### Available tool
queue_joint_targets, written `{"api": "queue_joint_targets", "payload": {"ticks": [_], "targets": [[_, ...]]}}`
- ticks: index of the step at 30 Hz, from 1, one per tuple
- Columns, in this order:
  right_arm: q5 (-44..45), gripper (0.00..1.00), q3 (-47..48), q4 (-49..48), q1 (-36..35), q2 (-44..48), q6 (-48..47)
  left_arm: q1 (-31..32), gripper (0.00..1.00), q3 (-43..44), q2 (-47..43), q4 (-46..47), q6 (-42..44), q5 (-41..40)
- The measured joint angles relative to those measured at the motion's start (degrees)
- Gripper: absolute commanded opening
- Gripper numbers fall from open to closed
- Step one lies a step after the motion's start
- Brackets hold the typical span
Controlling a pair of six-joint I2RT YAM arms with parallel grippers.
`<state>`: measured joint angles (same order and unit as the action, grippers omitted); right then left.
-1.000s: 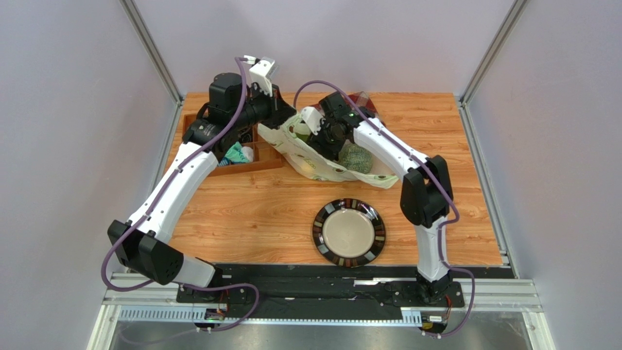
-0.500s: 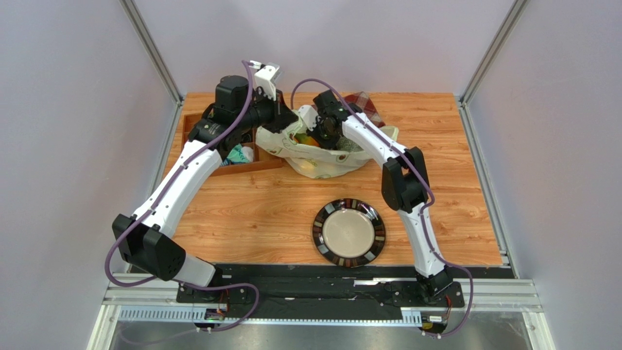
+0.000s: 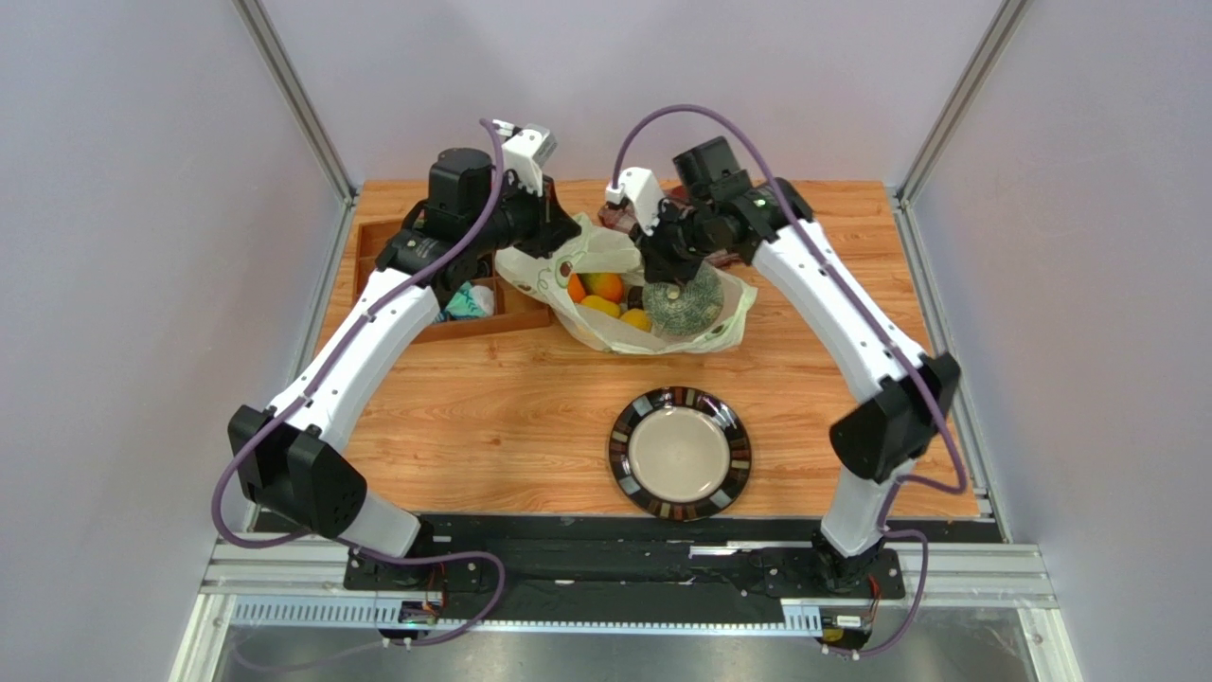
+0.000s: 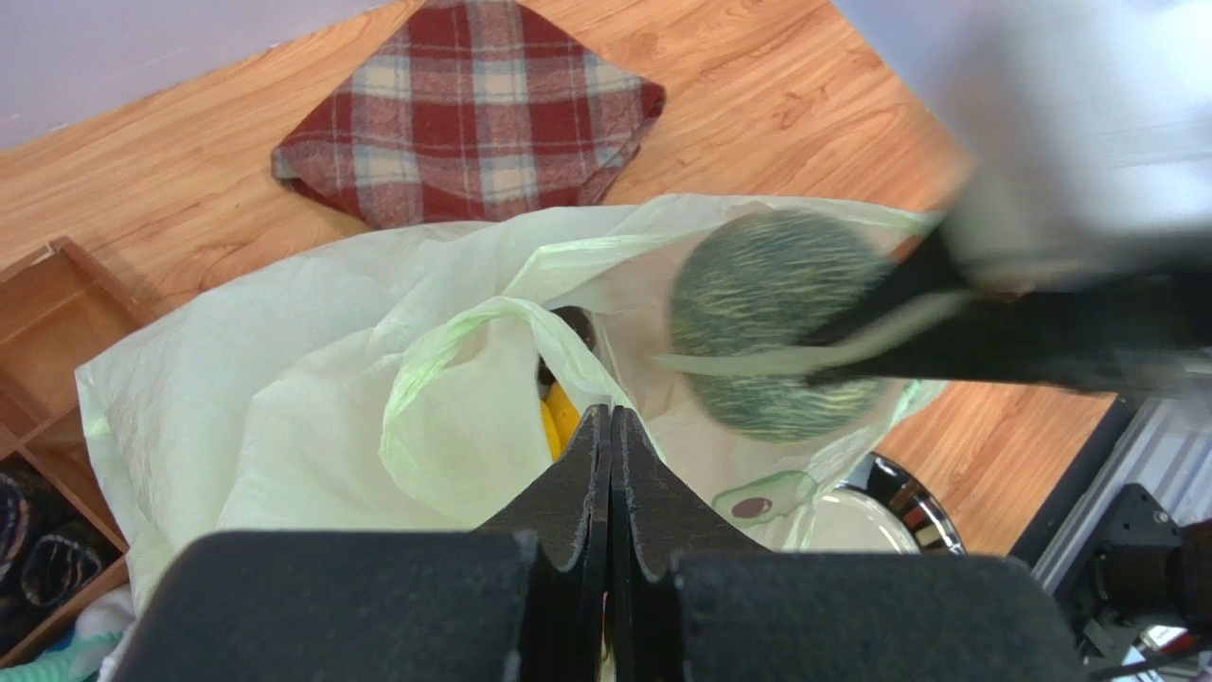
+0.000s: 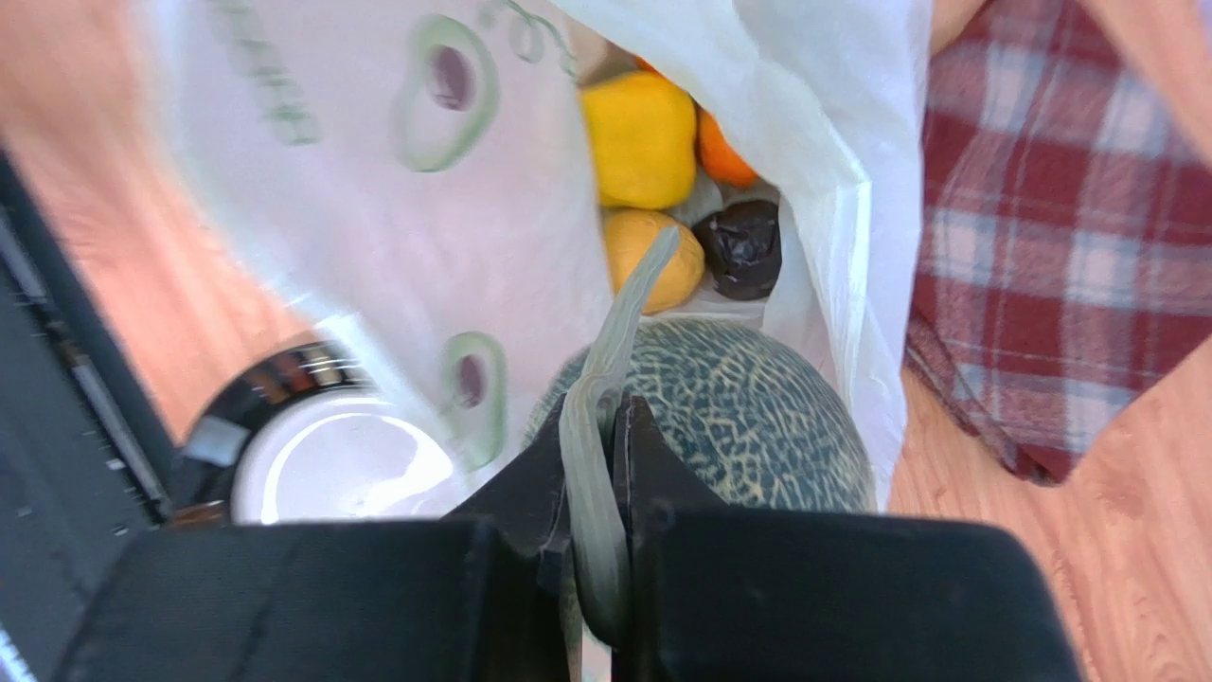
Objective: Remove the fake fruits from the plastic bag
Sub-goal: Take out the fake fruit from the plastic bag, then place the fake fruit on the plate.
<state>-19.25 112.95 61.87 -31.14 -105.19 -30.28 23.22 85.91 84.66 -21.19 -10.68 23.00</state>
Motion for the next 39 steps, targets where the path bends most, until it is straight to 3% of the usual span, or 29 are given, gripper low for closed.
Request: {"api": "queue_joint_targets", "payload": {"ticks": [5,13,20,30,33,35,37,39], "targets": [[-4.6,0.0,0.0,2.7,0.0,9.8,1.8,0.0,0.0,-0.4,1.3,0.3,0.5,-1.1],[-9.9,0.0,0.0,10.1,-1.4,17.8,3.7,0.0,0.0,-1.2,1.4,0.5,1.2,-1.7],[-12.3,0.01,-16.6,14.3,-3.1,23.9,1.4,0.0,0.0,-3.4,0.5,1.1,2.3,-2.1],[-9.9,0.06,-31.9,10.8,-4.5,19.3,-1.4,0.0,0.0,-8.0,-3.8,0.9,4.1,-2.0],[-8.3,0.24,-32.7,8.4,-5.3,16.1,-2.3,0.0,0.0,-9.7,-4.8,0.8,4.6,-2.1],[-7.6,0.5,-32.7,7.5,-5.6,14.5,-2.6,0.0,0.0,-10.6,-5.3,0.5,4.9,-2.1],[-7.0,0.59,-32.7,7.1,-5.7,13.7,-2.4,0.0,0.0,-11.4,-5.9,0.4,5.1,-2.1],[-6.6,0.6,-31.2,8.0,-5.9,13.3,-2.6,0.0,0.0,-12.2,-6.5,0.4,5.2,-2.0]]}}
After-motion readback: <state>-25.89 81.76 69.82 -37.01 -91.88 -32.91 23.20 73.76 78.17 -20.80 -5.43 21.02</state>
